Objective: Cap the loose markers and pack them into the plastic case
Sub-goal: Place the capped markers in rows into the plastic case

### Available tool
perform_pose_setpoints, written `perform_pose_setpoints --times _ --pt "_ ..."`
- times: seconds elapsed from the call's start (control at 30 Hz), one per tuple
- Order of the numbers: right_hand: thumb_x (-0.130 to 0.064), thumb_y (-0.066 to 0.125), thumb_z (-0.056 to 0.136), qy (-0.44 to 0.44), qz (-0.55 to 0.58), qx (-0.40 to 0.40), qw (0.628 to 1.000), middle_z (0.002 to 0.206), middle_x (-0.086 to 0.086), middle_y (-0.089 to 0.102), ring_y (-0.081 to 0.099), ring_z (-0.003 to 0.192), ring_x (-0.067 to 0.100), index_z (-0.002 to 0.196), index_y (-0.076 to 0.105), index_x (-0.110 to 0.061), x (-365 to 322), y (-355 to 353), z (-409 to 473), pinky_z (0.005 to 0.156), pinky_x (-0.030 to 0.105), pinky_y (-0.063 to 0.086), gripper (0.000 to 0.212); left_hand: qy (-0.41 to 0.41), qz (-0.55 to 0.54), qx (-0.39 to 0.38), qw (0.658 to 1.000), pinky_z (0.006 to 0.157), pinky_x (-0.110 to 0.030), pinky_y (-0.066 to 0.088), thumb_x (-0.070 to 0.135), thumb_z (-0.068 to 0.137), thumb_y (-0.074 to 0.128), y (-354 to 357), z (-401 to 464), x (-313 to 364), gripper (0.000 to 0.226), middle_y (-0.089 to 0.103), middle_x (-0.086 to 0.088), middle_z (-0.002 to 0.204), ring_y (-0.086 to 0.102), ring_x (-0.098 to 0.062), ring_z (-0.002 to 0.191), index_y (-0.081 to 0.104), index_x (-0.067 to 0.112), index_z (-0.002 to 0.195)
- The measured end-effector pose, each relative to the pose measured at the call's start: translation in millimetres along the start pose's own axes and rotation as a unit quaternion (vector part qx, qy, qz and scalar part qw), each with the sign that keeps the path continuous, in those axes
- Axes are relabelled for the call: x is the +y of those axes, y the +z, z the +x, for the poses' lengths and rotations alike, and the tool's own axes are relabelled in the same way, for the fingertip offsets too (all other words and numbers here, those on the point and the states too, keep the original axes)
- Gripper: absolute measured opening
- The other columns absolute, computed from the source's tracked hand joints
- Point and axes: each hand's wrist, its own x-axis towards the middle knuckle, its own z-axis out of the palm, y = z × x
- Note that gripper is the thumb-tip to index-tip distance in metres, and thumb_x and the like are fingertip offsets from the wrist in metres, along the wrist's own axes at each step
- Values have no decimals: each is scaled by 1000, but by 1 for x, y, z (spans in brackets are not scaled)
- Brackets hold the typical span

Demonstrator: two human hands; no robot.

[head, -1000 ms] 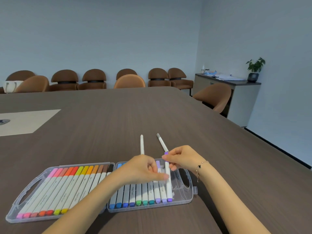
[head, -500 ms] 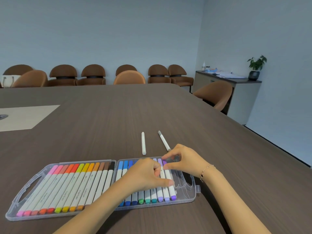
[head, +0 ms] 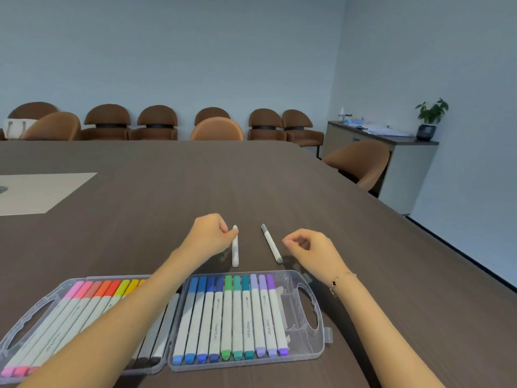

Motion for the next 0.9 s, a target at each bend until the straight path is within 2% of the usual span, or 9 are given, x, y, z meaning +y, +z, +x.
perform_pose_setpoints --times 0.1,0.2,0.3,0.4,0.47,0.53,0.63,0.73,0.9 --pt "-25 52 94 -15 2 16 1000 88 -15 60 53 75 0 99 68 -24 3 1 1 57 4 37 17 -54 96 -61 992 50 -17 38 40 91 56 21 34 -5 42 47 -3 60 49 -11 52 50 12 61" --pt "-22 50 95 -16 7 17 1000 85 -17 58 53 73 -1 98 68 -23 6 0 2 56 3 38 19 -84 110 -116 983 51 -19 42 36 89 61 39 41 -2 33 53 -2 69 53 -13 55 49 12 68" --pt "-21 49 96 1 -6 19 1000 84 -16 57 55 73 1 99 67 -23 8 4 2 61 3 40 19 -56 117 -96 987 49 -18 37 33 85 66 41 36 8 32 52 -2 65 50 -11 55 51 12 66" --pt "-23 48 96 7 46 58 997 85 -12 63 58 72 4 101 65 -24 6 4 2 60 9 44 17 -8 35 -79 996 53 -19 43 40 84 66 31 20 24 35 58 -2 62 54 -12 55 67 6 71" --pt "-26 49 96 3 106 68 992 85 -8 66 57 60 2 106 61 -26 2 0 1 52 12 44 16 24 -37 -128 991 52 -18 44 45 80 68 23 -3 37 34 63 4 58 55 -7 49 75 12 74" --pt "-30 50 96 -1 146 48 988 82 -2 66 54 49 3 108 59 -25 -3 -1 -1 48 17 48 16 48 -58 -174 982 48 -13 43 48 79 69 23 -29 44 33 64 8 53 54 0 43 76 17 72" --pt "-29 55 93 0 168 1 986 80 7 70 51 44 7 103 64 -17 -9 1 -7 52 23 50 18 45 -83 -177 980 51 -13 45 49 80 67 30 -55 44 33 63 8 52 55 1 44 74 18 69" --pt "-29 63 88 14 156 -39 987 69 7 67 53 45 10 96 66 -10 -9 -2 -12 52 21 49 20 43 -120 -180 975 57 -14 48 48 80 67 29 -71 39 33 64 7 55 57 -2 50 74 17 73" --pt "-32 66 86 10 90 -142 986 64 5 62 47 45 6 92 67 -8 -4 -11 -21 51 18 45 25 115 -98 -257 954 57 -14 48 48 75 74 25 -94 28 26 71 0 70 58 -1 57 75 22 82"
